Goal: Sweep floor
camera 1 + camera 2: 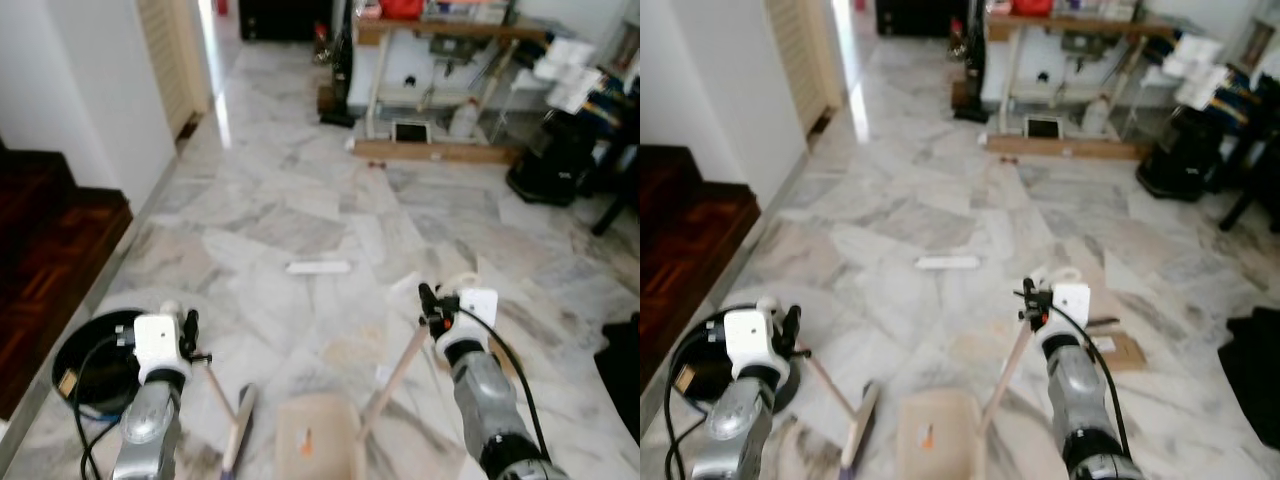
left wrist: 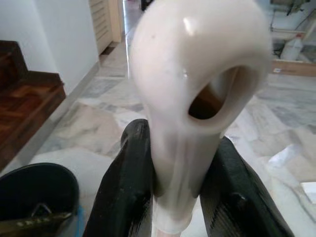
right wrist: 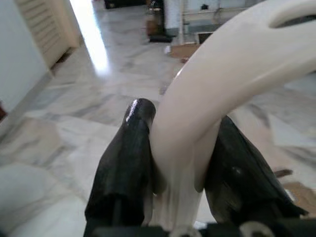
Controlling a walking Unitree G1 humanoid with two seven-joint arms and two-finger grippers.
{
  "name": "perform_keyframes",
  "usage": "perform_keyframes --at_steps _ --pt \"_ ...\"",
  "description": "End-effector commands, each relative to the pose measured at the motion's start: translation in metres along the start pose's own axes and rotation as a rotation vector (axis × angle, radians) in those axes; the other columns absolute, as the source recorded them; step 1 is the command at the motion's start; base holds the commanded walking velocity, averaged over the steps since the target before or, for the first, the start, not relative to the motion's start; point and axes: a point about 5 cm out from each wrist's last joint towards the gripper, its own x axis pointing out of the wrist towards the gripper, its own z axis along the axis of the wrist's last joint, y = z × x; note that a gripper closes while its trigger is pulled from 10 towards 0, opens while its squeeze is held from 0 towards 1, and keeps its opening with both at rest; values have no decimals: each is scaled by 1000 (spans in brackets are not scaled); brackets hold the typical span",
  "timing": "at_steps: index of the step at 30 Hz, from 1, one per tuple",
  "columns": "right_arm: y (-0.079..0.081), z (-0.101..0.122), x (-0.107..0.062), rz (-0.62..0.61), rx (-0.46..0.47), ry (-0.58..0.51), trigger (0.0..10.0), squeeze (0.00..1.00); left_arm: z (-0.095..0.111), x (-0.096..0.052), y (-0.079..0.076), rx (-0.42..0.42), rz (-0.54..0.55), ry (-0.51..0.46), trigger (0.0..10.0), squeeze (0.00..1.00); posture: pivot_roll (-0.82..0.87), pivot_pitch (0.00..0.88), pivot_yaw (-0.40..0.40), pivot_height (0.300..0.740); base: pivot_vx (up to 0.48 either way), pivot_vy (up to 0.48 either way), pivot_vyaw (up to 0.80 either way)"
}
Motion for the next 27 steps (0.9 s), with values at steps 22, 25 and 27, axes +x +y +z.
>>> perform_keyframes --at_steps 22,25,27 --pt "5 17 7 26 -9 -85 10000 0 3 2 6 0 20 -5 10000 0 39 0 -34 740 333 0 109" --pt "6 17 6 34 -18 -83 10000 0 3 2 5 -1 20 -5 10000 0 40 0 -34 740 334 0 0" --pt "6 18 7 40 -40 -88 10000 0 4 3 5 -1 17 -8 10000 0 40 0 -32 740 332 0 216"
